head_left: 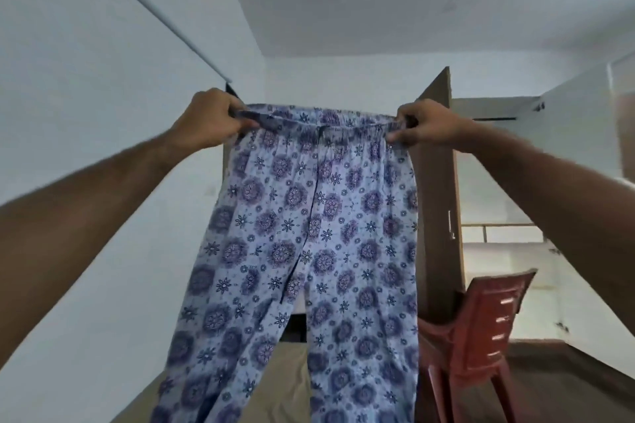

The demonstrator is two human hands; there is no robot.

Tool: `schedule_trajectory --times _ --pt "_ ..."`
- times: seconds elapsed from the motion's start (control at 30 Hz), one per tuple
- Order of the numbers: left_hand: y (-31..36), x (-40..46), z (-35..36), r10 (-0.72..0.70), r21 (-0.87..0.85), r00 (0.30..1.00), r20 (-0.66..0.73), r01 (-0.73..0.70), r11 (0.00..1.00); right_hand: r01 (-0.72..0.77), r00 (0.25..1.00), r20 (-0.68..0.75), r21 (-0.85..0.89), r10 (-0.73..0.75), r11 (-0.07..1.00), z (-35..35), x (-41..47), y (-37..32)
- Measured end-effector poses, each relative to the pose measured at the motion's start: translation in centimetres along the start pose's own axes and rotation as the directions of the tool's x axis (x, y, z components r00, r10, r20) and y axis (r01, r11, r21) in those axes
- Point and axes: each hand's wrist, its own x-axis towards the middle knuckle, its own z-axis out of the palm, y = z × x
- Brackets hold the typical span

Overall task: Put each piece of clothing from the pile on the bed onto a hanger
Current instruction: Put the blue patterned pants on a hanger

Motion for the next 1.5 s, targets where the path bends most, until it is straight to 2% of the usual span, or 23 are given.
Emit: schedule_trajectory --times 0.07,0.1,0.17,0.23,0.3,0.37,0.4,0.47,0.53,0.57,0.63,0.73,0.83,0.9,1.0,1.13,1.27,1.5 --pt "-0.1 0.5 -1.2 -0.012 -0.053 1.000 0.000 0.012 0.999 0.014 1.000 0.007 0.356 -0.018 0.934 -0.9 -0.8 -0.4" --pt "0.0 0.8 -1.7 -0.021 -0.080 1.000 -0.017 0.019 0.997 0.009 1.000 -0.011 0.458 -0.005 0.889 -1.4 -0.9 -0.6" --pt "0.8 1.7 -2.6 -0.018 -0.072 0.995 -0.094 0.012 0.997 -0.032 0.990 -0.108 0.489 0.096 0.872 -2.1 -0.2 -1.2" --pt "2.6 3.0 -2.8 0.021 -0.004 0.985 -0.172 -0.022 1.000 -0.095 0.914 -0.355 0.278 0.194 0.956 -2.5 1.5 -1.9" --pt "5.1 4.5 -2.7 0.079 0.074 0.977 -0.199 -0.066 0.995 -0.198 0.776 -0.615 -0.023 0.142 0.980 -2.6 3.0 -2.7" --pt "7.5 5.6 -2.6 0.152 0.121 0.975 -0.165 -0.133 0.984 -0.340 0.692 -0.721 -0.285 0.033 0.896 -3.3 3.1 -3.5" --pt "8.4 5.9 -2.6 0.177 0.138 0.976 -0.125 -0.159 0.978 -0.390 0.683 -0.731 -0.384 -0.018 0.837 -4.2 2.7 -3.8" --pt "9.8 6.1 -2.5 0.228 0.239 0.973 -0.017 -0.218 0.946 -0.449 0.704 -0.707 -0.522 -0.072 0.725 -6.3 1.5 -3.8" --pt "10.5 5.9 -1.8 0.234 0.340 0.970 0.072 -0.244 0.908 -0.506 0.726 -0.687 -0.564 -0.030 0.652 -8.3 0.3 -3.0" --pt "10.7 5.8 -1.3 0.230 0.362 0.969 0.093 -0.248 0.899 -0.533 0.735 -0.678 -0.556 0.023 0.638 -8.9 -0.2 -2.7" --pt "10.6 5.4 0.1 0.253 0.351 0.963 0.091 -0.269 0.897 -0.541 0.756 -0.639 -0.490 0.140 0.683 -9.6 -0.9 -2.1" --pt "9.7 4.4 1.3 0.241 0.264 0.968 0.068 -0.250 0.932 -0.403 0.819 -0.542 -0.314 0.186 0.860 -9.4 -1.1 -1.2" --pt "7.6 4.1 1.2 0.211 0.130 0.976 0.045 -0.215 0.968 -0.221 0.860 -0.471 0.008 0.199 0.975 -8.9 -0.9 -0.7" --pt "6.4 4.0 0.8 0.195 -0.010 0.981 0.013 -0.195 0.981 -0.109 0.900 -0.384 0.256 0.205 0.960 -8.3 -0.7 -1.1" --pt "5.5 3.1 0.0 0.118 -0.064 0.990 -0.076 -0.123 0.990 -0.081 0.946 -0.254 0.422 0.204 0.903 -7.2 -0.5 -1.8" --pt "4.4 2.1 -0.5 0.073 -0.166 0.971 -0.227 -0.112 0.980 -0.010 0.942 -0.313 0.333 0.120 0.943 -6.2 0.0 -2.0" --pt "3.7 1.7 -1.5 0.020 -0.257 0.967 -0.252 -0.087 0.963 0.018 0.944 -0.325 0.217 0.055 0.976 -5.6 0.3 -3.1" --pt "1.1 1.0 -4.4 -0.031 -0.371 0.957 -0.290 -0.082 0.925 0.020 0.959 -0.279 0.236 0.048 0.972 -4.9 0.5 -6.1"
